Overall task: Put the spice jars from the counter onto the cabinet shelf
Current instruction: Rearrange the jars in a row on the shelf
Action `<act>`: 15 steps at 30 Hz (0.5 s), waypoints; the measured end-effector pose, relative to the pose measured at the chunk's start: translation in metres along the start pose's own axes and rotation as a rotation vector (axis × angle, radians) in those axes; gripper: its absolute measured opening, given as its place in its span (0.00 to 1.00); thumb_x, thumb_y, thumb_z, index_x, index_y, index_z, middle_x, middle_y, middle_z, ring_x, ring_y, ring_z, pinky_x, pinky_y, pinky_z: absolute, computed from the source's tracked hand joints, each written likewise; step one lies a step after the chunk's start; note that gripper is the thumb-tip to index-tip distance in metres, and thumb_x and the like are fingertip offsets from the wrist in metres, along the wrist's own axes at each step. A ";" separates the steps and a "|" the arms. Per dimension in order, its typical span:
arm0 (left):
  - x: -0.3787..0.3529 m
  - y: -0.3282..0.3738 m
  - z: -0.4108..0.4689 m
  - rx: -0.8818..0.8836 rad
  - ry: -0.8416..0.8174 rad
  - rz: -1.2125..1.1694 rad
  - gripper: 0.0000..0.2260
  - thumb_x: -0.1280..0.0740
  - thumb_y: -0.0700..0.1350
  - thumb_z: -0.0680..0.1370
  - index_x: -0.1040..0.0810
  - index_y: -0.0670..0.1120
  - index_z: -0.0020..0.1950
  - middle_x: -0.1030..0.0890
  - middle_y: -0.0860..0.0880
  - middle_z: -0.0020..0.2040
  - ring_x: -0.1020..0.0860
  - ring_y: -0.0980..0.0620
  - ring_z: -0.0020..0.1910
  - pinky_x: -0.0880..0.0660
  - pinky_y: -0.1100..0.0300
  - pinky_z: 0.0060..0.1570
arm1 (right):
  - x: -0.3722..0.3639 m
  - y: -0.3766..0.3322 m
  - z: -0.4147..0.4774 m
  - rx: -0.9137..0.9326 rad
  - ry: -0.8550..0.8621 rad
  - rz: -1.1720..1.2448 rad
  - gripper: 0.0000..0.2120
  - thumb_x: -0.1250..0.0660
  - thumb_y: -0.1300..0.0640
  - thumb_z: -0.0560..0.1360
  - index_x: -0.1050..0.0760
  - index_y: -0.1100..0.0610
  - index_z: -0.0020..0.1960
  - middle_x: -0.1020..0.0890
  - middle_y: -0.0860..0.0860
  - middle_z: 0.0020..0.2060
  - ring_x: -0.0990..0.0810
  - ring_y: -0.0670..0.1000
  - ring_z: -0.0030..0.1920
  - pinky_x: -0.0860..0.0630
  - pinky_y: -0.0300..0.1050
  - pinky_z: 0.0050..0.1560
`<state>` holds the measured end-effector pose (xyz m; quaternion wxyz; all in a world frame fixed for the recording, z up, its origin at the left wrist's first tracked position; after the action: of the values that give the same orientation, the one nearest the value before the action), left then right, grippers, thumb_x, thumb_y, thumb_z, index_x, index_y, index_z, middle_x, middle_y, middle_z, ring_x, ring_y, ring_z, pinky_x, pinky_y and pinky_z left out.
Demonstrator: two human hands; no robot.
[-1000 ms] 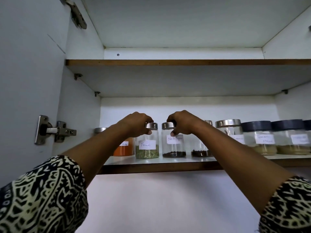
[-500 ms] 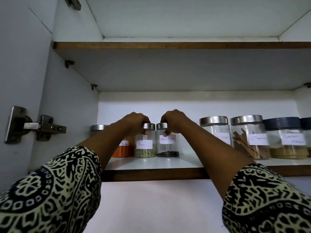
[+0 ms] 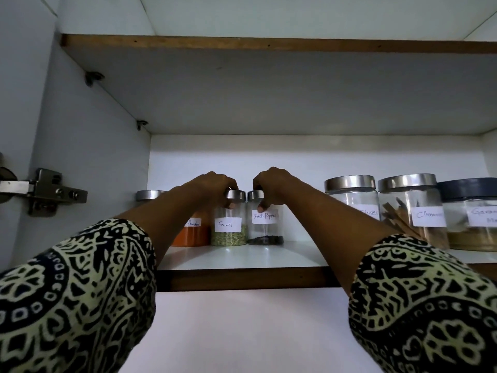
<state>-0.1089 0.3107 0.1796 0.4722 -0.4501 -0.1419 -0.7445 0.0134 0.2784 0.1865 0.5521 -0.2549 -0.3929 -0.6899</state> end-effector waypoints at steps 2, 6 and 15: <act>0.001 0.002 -0.004 0.019 -0.030 -0.050 0.28 0.33 0.50 0.77 0.37 0.47 0.74 0.28 0.44 0.70 0.29 0.45 0.67 0.33 0.56 0.63 | 0.000 -0.001 -0.006 0.005 0.009 0.028 0.32 0.25 0.50 0.68 0.32 0.60 0.67 0.25 0.57 0.62 0.26 0.58 0.62 0.27 0.49 0.60; 0.024 0.027 -0.016 -0.025 0.033 -0.138 0.33 0.34 0.52 0.77 0.46 0.46 0.77 0.38 0.46 0.76 0.36 0.45 0.73 0.39 0.56 0.69 | 0.025 0.010 -0.030 0.010 0.177 0.115 0.30 0.29 0.58 0.71 0.36 0.59 0.70 0.26 0.58 0.63 0.27 0.58 0.63 0.27 0.51 0.60; 0.073 0.150 -0.025 -0.230 0.176 -0.330 0.25 0.34 0.53 0.77 0.32 0.49 0.72 0.28 0.49 0.70 0.30 0.51 0.68 0.35 0.63 0.61 | 0.091 0.126 -0.128 -0.064 0.120 0.197 0.23 0.27 0.54 0.70 0.26 0.57 0.63 0.20 0.52 0.59 0.24 0.53 0.61 0.28 0.44 0.62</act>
<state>-0.0082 0.1754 0.1924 0.3000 -0.4047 -0.0861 -0.8595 0.1211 0.1118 0.2193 0.6314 -0.2677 -0.3100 -0.6585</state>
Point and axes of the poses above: each hand's wrist, its own z-axis towards the middle knuckle, its own x-axis out of the back of the hand, y = z × x, the point moved 4 cm from there along z, towards the middle knuckle
